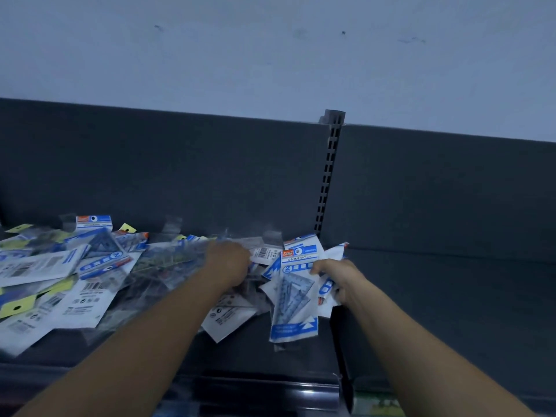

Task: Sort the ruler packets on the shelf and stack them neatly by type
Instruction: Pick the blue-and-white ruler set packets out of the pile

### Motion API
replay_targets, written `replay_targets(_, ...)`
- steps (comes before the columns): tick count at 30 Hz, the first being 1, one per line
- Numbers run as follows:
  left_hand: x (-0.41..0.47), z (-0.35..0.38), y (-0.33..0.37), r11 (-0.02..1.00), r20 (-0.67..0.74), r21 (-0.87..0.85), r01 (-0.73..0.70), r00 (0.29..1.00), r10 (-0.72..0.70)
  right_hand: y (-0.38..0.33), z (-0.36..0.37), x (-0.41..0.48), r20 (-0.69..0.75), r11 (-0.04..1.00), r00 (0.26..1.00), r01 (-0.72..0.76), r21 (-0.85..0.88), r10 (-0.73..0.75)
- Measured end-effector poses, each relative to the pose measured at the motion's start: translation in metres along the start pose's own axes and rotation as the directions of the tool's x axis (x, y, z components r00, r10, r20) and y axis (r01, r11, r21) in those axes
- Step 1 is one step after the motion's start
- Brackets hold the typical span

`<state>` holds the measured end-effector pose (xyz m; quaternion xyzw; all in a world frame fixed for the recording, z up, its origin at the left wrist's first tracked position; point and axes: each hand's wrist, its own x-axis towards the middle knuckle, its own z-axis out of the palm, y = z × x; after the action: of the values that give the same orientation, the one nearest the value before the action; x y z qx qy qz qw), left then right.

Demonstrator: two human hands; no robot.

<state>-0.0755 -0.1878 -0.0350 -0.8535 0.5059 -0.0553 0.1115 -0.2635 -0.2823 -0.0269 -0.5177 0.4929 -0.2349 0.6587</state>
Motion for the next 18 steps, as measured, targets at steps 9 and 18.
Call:
replay_targets(9, 0.024, 0.002, 0.000, 0.984, 0.107, -0.134, 0.121, 0.988, -0.107, -0.003, -0.003, 0.007, 0.045, 0.999, 0.999, -0.003, -0.035, 0.005)
replay_targets(18, 0.024, -0.026, 0.022, 0.996, 0.001, 0.024, -0.083, 0.997, 0.083, -0.002, -0.010, 0.007, 0.060, 1.000, 0.998, 0.006, -0.011, -0.005)
